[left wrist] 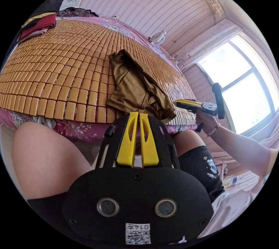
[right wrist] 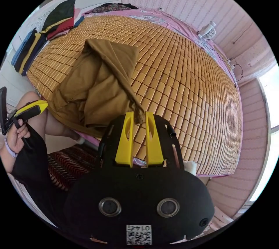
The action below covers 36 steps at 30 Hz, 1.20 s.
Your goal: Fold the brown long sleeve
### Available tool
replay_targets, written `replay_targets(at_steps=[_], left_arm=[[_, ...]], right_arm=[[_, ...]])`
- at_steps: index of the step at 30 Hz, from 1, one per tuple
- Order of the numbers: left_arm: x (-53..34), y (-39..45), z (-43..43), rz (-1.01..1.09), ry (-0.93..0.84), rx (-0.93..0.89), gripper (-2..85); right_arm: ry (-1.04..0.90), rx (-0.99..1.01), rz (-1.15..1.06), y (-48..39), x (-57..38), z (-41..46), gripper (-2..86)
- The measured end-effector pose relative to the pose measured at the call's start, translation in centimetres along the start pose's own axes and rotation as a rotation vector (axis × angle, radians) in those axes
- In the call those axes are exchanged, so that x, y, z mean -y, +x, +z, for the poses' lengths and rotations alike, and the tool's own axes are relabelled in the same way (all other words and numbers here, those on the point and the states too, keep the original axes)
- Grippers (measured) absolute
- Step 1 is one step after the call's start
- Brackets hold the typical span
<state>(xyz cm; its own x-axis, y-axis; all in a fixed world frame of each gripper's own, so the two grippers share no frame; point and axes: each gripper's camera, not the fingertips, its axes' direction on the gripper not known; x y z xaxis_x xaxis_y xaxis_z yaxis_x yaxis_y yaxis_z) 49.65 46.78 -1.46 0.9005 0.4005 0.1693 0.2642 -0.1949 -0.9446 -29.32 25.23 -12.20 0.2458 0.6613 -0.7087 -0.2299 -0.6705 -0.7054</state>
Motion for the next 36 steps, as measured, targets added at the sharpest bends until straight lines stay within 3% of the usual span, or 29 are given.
replay_targets(at_steps=[3,9,12,15,20,25,31,36], left_arm=[[-0.2,-0.8,1.0,-0.011,-0.013,0.015,-1.0],[-0.9,-2.4,2.7,-0.016,-0.023,0.04,-1.0],[-1.6,-3.6,2.7,-0.063,-0.009,0.045,-1.0],[-2.9,-4.8,-0.9,-0.132,0.159,-0.024,-1.0],[-3.8,-6.4,-8.0,-0.107,0.307,0.033,-1.0],[-2.9,-6.4,-15.3,-0.009,0.436,0.115,-1.0],[-0.9,-3.7,-26.1,0.148,0.63,0.121,-1.0],[-0.8,-1.2,-29.0,0.321,0.592,0.2,-1.0]], right_arm=[[-0.117,-0.113,-0.044,-1.3,1.7,2.6,6.8],[-0.166,-0.129,-0.13,-2.5,2.1,4.0,-0.1],[-0.155,-0.053,-0.082,-0.6,1.5,3.5,-0.6],[-0.103,0.107,0.034,3.1,0.4,1.7,-0.7],[0.142,0.435,0.3,11.5,-2.0,-4.6,-0.8],[0.38,0.608,0.356,15.6,-4.8,-11.6,-0.9],[0.728,0.697,0.346,20.1,-8.4,-22.6,-0.8],[0.733,0.632,0.258,20.1,-8.4,-26.1,-0.4]])
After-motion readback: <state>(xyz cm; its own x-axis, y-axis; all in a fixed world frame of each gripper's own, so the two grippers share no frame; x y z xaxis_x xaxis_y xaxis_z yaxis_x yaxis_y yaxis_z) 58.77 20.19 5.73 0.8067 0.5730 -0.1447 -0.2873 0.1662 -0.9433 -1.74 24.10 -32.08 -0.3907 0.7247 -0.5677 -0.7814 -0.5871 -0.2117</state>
